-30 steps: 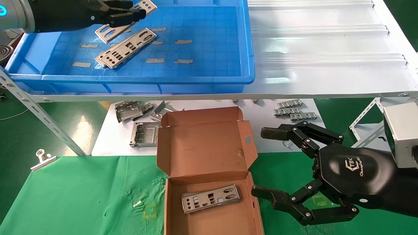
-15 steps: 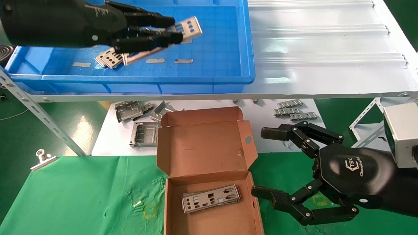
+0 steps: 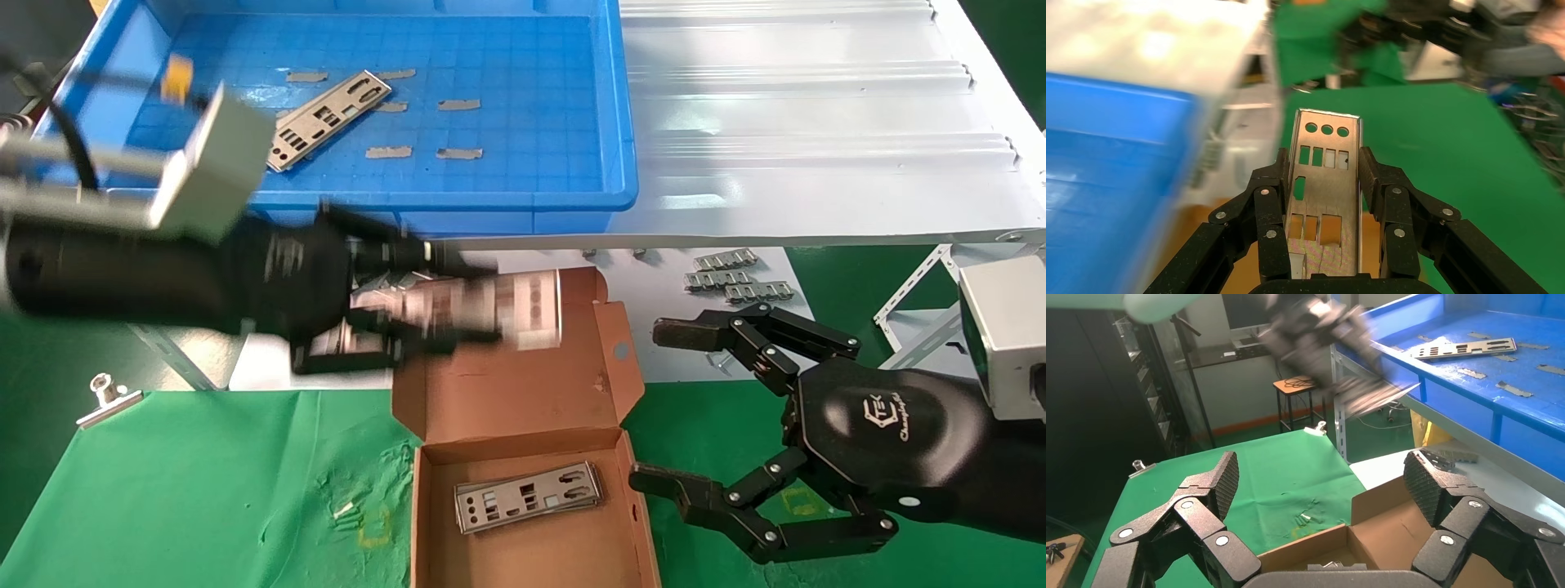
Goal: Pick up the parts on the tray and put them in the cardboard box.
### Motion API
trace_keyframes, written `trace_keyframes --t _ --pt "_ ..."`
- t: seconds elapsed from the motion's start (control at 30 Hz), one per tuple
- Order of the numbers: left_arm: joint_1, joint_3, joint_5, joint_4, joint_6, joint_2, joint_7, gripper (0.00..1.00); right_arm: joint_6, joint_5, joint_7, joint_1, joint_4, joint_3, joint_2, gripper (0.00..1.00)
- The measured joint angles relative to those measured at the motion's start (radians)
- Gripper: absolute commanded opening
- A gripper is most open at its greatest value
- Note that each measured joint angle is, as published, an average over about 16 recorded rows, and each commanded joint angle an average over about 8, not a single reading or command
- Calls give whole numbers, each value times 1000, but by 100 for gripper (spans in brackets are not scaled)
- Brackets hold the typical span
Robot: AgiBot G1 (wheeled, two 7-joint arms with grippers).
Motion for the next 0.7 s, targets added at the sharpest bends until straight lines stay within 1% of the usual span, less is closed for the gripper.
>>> trace_keyframes --t 0.13,0.23,0.43,0.63,0.67,0.7 --pt "116 40 -29 -117 -70 -29 -5 0 0 0 0 0 0 0 0 100" --pt "192 60 -18 -156 -135 -23 14 0 0 0 0 0 0 0 0 100" --pt "313 86 35 -173 -273 30 78 0 0 0 0 0 0 0 0 100" --pt "376 111 85 -153 -369 90 114 0 0 0 0 0 0 0 0 100" --pt "380 116 93 -147 -380 99 114 4 0 0 0 0 0 0 0 100" --pt "383 120 102 -140 -390 108 114 10 0 0 0 0 0 0 0 100"
